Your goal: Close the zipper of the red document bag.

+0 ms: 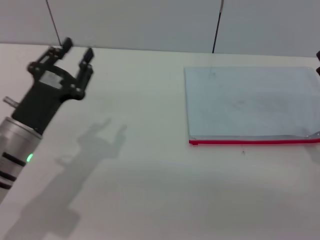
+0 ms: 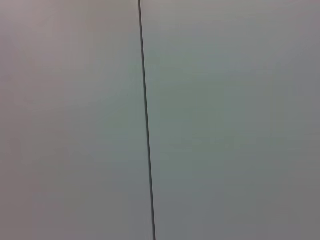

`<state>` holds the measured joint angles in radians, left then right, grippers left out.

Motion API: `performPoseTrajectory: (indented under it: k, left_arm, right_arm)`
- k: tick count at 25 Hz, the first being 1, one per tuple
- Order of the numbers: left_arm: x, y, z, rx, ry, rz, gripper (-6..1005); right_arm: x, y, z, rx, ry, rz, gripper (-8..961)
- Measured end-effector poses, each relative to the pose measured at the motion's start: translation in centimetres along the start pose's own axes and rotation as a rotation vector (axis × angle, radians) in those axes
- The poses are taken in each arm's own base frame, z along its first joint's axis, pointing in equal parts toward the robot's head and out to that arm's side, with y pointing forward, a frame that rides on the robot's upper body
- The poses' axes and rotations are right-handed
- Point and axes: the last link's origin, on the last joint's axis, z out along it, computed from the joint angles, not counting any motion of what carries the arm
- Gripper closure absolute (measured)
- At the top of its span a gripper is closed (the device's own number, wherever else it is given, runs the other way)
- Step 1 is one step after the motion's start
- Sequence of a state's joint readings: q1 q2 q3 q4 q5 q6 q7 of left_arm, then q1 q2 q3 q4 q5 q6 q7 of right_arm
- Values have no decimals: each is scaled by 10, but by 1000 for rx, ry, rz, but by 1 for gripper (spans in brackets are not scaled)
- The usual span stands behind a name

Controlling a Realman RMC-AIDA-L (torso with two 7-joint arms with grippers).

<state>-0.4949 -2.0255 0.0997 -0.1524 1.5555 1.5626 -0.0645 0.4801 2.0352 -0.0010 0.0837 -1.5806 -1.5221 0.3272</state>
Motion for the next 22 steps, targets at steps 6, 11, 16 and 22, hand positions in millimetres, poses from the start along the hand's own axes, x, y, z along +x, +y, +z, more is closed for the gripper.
performPoseTrajectory:
  k: [6, 11, 16, 22]
  left_arm:
    - [3, -14, -3, 91, 29, -93, 534]
    - [4, -17, -4, 107, 32, -118, 532]
    - [3, -21, -5, 140, 30, -121, 532]
    - [3, -21, -5, 142, 32, -145, 532]
  right_arm:
    - [1, 5, 0, -12, -3, 9, 188]
    - [0, 6, 1, -18, -4, 12, 190]
    - [0, 6, 2, -22, -7, 18, 190]
    - [0, 6, 3, -13, -11, 27, 190]
